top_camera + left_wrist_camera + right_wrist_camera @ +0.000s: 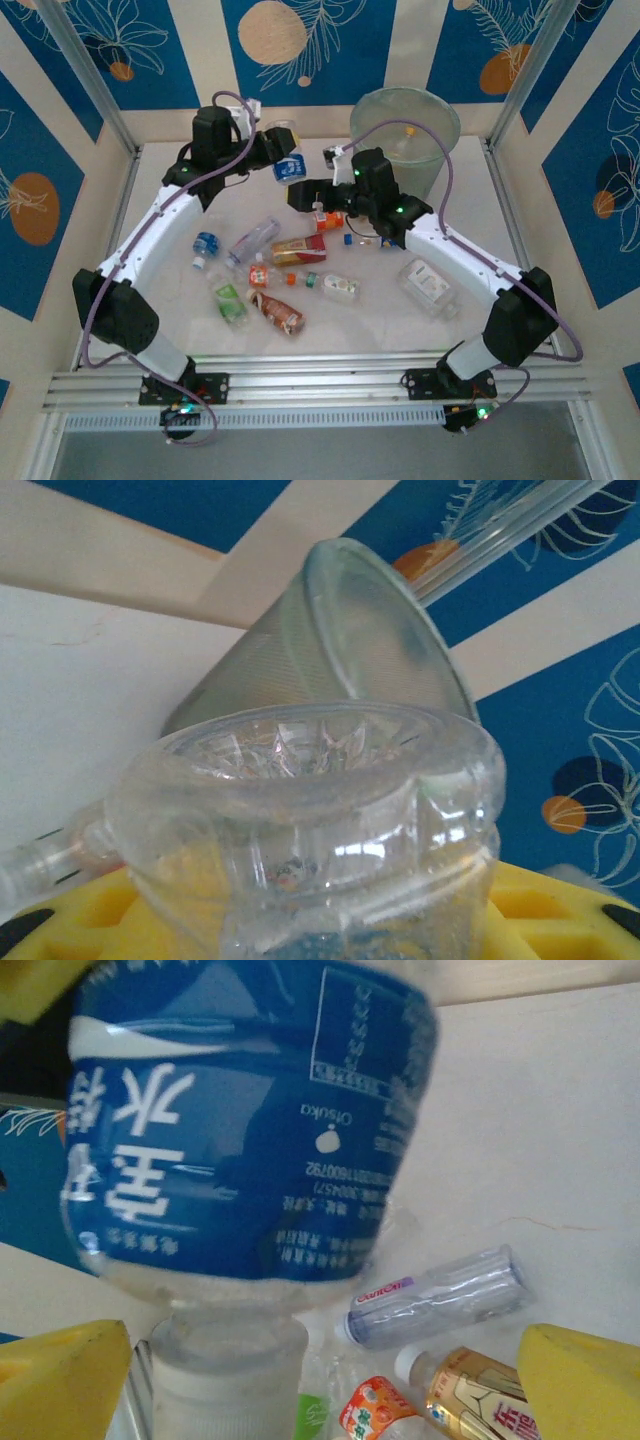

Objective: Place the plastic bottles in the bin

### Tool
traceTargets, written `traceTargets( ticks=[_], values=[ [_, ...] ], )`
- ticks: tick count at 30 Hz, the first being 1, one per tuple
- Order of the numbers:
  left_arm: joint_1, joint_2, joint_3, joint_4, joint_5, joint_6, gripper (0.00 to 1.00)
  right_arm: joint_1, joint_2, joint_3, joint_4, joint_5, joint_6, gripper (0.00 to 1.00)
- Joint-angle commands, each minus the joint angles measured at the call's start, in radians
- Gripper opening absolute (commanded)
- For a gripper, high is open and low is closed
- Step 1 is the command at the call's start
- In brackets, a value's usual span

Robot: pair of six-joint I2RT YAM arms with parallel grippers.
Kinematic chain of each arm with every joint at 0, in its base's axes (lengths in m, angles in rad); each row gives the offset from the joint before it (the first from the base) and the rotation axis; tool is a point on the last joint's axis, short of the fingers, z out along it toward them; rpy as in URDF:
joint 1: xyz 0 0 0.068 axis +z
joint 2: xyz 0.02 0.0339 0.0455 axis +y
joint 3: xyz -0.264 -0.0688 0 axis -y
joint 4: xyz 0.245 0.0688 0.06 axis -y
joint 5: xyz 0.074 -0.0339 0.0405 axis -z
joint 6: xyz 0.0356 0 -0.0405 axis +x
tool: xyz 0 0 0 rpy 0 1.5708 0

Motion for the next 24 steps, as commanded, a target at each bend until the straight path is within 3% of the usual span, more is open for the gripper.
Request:
traceTargets(
  ticks=[1, 8, 19, 22, 24],
  values=[
    [-0.020, 0.018, 0.040, 0.046, 0.058, -0.039, 0.43, 0.009, 0.010, 0.045, 0.072, -0.036, 0.004, 0.99],
    [-0.037, 0.021, 0.038, 0.045, 0.106, -0.046, 0.43, 0.009, 0.032, 0.071, 0.124, -0.044, -0.019, 0.99],
    [-0.045, 0.015, 0.030, 0.062, 0.151, -0.070, 0.47, 0.011, 0.080, 0.137, 0.110, -0.030, -0.050, 0.60],
    [-0.045, 0.016, 0.032, 0.059, 0.153, -0.068, 0.57, 0.011, 0.071, 0.137, 0.102, -0.009, -0.059, 0.50],
    [-0.044, 0.012, 0.039, 0.049, 0.147, -0.060, 0.75, 0.012, 0.061, 0.135, 0.091, 0.004, -0.068, 0.48]
  ],
)
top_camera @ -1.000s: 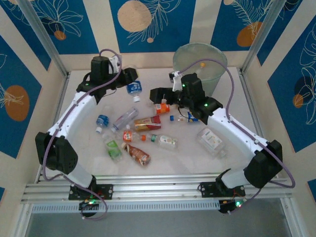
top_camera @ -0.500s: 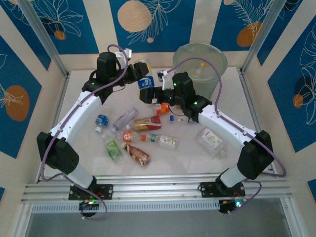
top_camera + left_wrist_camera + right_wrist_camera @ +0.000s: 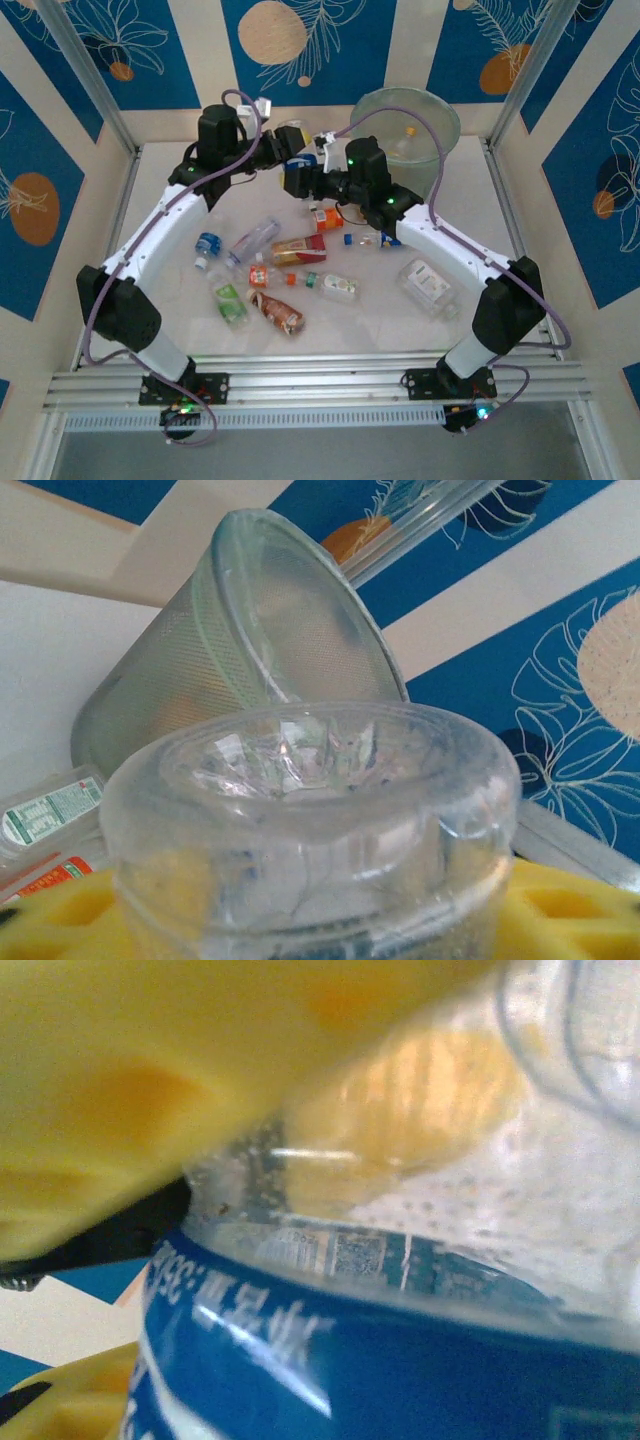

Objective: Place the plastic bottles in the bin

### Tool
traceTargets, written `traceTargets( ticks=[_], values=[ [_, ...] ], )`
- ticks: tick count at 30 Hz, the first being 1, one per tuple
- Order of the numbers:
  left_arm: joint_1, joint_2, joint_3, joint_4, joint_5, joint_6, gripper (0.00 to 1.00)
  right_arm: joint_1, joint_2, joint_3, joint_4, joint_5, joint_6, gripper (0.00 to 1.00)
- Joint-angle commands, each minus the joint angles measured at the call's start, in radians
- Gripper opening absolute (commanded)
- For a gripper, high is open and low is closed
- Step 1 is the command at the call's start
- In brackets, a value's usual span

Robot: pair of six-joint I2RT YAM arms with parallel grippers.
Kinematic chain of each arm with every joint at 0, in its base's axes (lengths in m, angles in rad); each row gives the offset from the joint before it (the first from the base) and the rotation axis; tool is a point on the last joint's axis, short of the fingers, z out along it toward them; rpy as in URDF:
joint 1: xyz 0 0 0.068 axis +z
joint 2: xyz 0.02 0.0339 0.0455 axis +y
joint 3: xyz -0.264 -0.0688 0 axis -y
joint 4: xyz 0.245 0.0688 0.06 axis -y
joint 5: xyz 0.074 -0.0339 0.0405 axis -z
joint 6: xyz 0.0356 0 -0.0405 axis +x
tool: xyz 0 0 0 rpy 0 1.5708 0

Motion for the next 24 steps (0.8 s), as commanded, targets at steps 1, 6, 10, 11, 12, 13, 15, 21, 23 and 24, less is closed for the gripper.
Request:
traceTargets(
  ticks=[1, 6, 10, 11, 12, 13, 15, 21, 23, 24],
  values=[
    [-0.017, -0.008, 0.036, -0.009, 0.052, -0.009, 0.83, 0.010, -0.018, 0.037, 0.012, 0.021, -0.044, 0.48],
    [0.002, -0.029, 0.109, -0.065, 0.016, 0.040, 0.99, 0.008, -0.065, 0.026, -0.035, 0.101, -0.074, 0.48],
    [0.035, -0.089, 0.149, -0.109, -0.035, 0.098, 0.99, 0.003, -0.111, 0.046, -0.126, 0.220, -0.121, 0.47],
    [0.042, -0.112, 0.152, -0.128, -0.064, 0.122, 1.00, 0.004, -0.124, 0.058, -0.156, 0.267, -0.139, 0.47],
    [0.049, -0.133, 0.151, -0.145, -0.094, 0.143, 0.99, 0.002, -0.133, 0.071, -0.184, 0.310, -0.156, 0.47],
    [0.053, -0.160, 0.148, -0.170, -0.129, 0.173, 1.00, -0.002, -0.141, 0.088, -0.218, 0.368, -0.174, 0.47],
    [0.060, -0.208, 0.137, -0.222, -0.209, 0.233, 0.99, -0.018, -0.146, 0.128, -0.284, 0.469, -0.206, 0.47],
    [0.069, -0.337, 0.064, -0.332, -0.407, 0.360, 0.99, -0.101, -0.125, 0.256, -0.404, 0.660, -0.308, 0.44],
    [0.070, -0.373, 0.030, -0.350, -0.458, 0.382, 1.00, -0.123, -0.102, 0.300, -0.428, 0.716, -0.342, 0.43],
    [0.072, -0.389, 0.013, -0.356, -0.480, 0.391, 0.99, -0.136, -0.085, 0.323, -0.439, 0.744, -0.359, 0.43]
  ],
)
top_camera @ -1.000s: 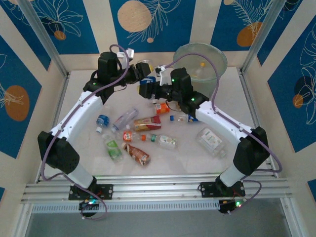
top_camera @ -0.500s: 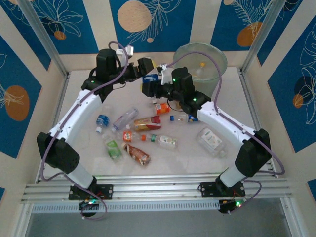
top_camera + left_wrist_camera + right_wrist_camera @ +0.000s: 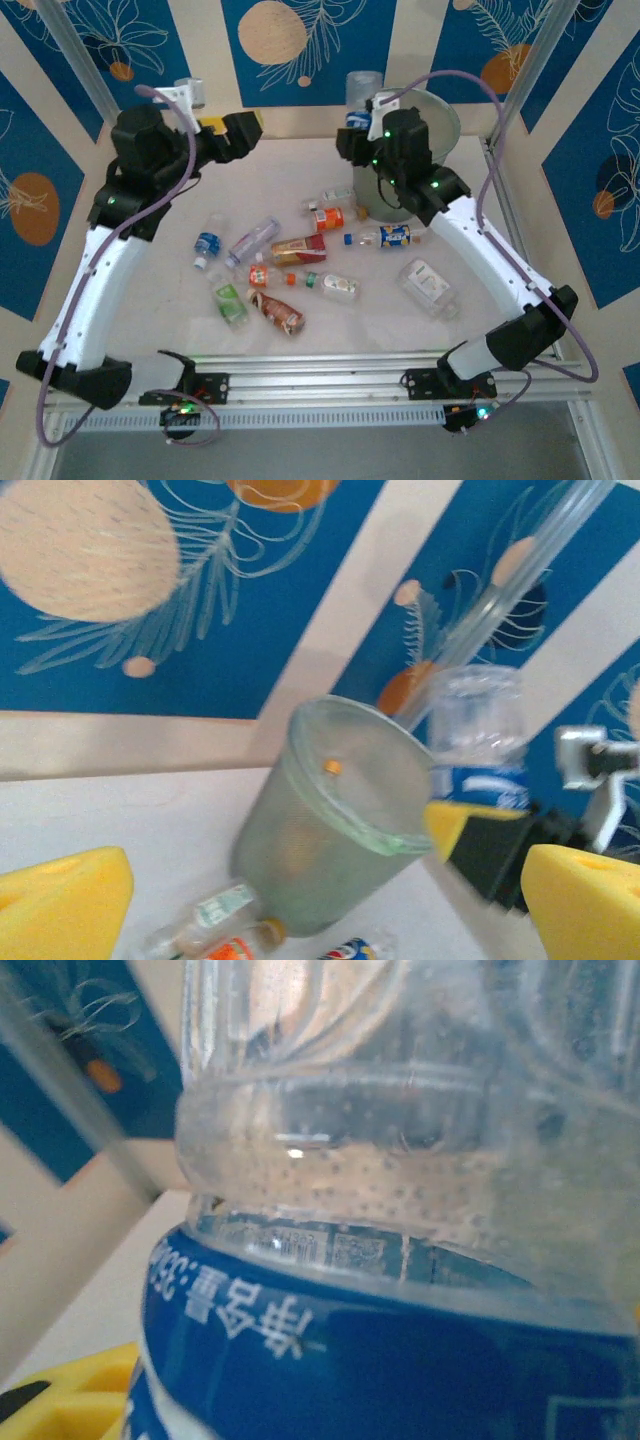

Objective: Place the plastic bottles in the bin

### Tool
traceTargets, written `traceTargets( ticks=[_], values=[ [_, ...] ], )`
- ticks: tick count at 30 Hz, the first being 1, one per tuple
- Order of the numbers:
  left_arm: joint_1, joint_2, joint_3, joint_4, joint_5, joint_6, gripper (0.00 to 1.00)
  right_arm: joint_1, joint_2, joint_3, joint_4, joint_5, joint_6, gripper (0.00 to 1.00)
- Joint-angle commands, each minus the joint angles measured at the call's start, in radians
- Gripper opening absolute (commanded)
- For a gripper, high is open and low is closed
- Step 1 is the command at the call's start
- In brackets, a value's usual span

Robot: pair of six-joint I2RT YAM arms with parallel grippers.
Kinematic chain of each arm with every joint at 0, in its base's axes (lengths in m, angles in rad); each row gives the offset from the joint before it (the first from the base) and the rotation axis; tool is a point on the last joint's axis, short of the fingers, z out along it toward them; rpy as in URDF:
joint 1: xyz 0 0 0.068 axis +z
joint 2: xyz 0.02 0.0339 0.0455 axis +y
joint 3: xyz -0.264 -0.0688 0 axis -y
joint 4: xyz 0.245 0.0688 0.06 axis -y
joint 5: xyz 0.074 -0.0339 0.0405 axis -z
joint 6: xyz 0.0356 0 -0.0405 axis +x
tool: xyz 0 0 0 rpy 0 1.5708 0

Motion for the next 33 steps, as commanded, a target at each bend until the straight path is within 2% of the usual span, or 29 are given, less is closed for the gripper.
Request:
traceTargets(
  ticks=[1, 9, 18, 29, 33],
  values=[
    [0.013, -0.034, -0.064, -0.084, -0.144, 0.090, 1.00, -0.033, 0.042, 0.087, -0.070, 0.173, -0.099, 0.43],
    [0.035, -0.068, -0.143, -0.127, -0.210, 0.124, 0.99, -0.112, 0.176, 0.192, -0.098, 0.262, -0.147, 0.43],
    [0.073, -0.039, -0.215, -0.127, -0.184, 0.118, 1.00, -0.129, 0.339, 0.306, -0.104, 0.322, -0.191, 0.43],
    [0.117, -0.026, -0.280, -0.130, -0.149, 0.113, 1.00, -0.198, 0.579, 0.576, -0.343, 0.288, -0.120, 0.44],
    [0.134, -0.025, -0.302, -0.132, -0.149, 0.113, 0.99, -0.222, 0.625, 0.613, -0.419, 0.303, -0.075, 0.44]
  ],
)
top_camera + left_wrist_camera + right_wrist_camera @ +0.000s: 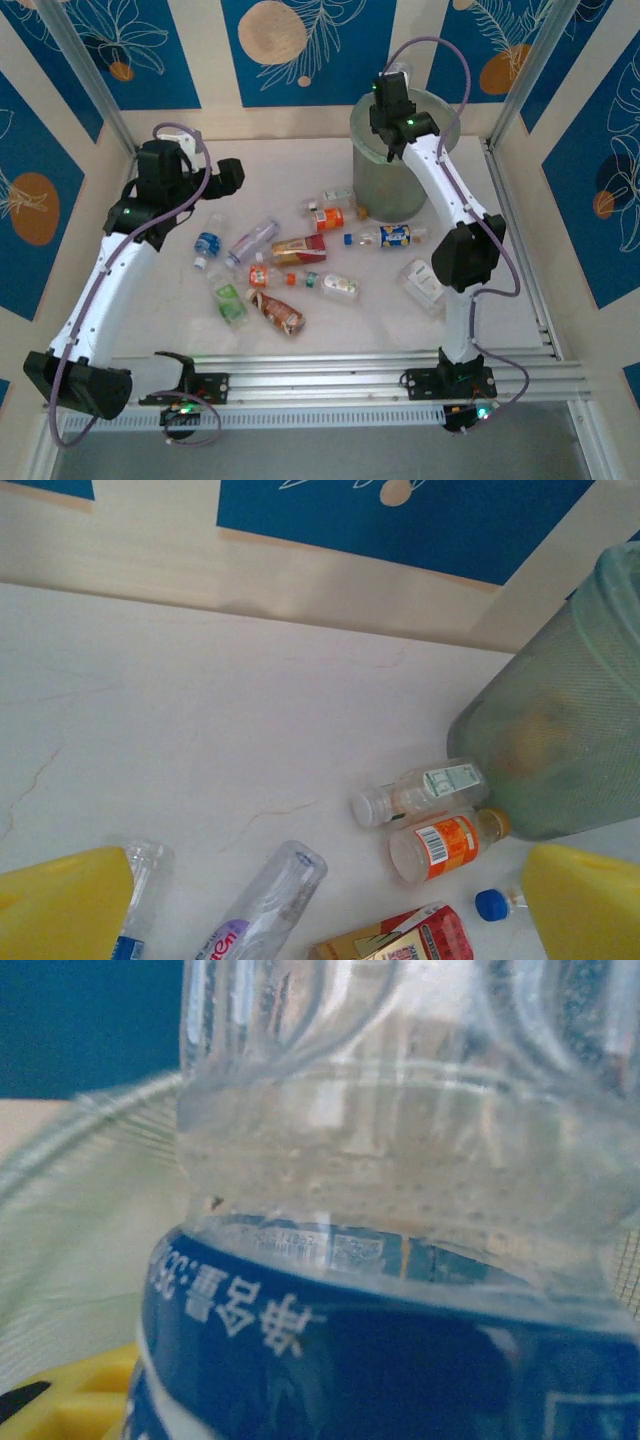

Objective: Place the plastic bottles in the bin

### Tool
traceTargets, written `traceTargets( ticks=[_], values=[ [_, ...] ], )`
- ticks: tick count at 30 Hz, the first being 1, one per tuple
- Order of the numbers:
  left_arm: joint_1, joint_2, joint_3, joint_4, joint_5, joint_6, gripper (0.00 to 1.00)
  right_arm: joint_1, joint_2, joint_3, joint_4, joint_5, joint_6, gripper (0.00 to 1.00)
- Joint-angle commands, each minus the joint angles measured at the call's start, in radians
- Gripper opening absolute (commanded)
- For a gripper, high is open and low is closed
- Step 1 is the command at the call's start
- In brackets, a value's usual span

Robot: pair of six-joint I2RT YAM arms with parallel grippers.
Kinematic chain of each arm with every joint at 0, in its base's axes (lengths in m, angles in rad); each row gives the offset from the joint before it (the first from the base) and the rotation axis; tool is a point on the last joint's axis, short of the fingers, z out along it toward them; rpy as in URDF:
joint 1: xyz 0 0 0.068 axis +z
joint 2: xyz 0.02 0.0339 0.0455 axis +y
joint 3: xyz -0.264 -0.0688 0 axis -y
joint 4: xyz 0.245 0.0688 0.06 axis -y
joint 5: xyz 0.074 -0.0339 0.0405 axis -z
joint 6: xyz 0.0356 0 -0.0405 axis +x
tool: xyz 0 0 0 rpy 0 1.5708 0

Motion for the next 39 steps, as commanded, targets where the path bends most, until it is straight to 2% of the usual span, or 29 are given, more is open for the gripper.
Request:
traceTargets(
  ticks=[1, 10, 20, 24, 29, 32, 39],
  values=[
    [0.025, -0.004, -0.021, -0.014, 0.022, 0.008, 1.00, -0.021, 0.023, 0.047, -0.109, 0.022, 0.065, 0.44],
    [0.053, 0.001, -0.041, -0.027, 0.034, 0.009, 1.00, -0.089, 0.026, 0.017, -0.220, 0.019, 0.144, 0.45],
    [0.059, 0.037, -0.053, -0.086, -0.024, 0.040, 0.99, -0.122, 0.076, 0.024, -0.289, -0.028, 0.140, 0.48],
    [0.059, 0.041, -0.059, -0.094, -0.030, 0.047, 1.00, -0.129, 0.104, 0.028, -0.293, -0.045, 0.132, 0.54],
    [0.061, 0.050, -0.063, -0.109, -0.048, 0.056, 0.99, -0.132, 0.140, 0.055, -0.314, -0.053, 0.125, 0.71],
    [0.062, 0.059, -0.065, -0.118, -0.074, 0.065, 1.00, -0.130, 0.141, 0.068, -0.317, -0.061, 0.122, 0.78],
    [0.062, 0.090, -0.079, -0.142, -0.143, 0.090, 0.99, -0.127, 0.127, 0.126, -0.331, -0.078, 0.112, 0.84]
  ],
)
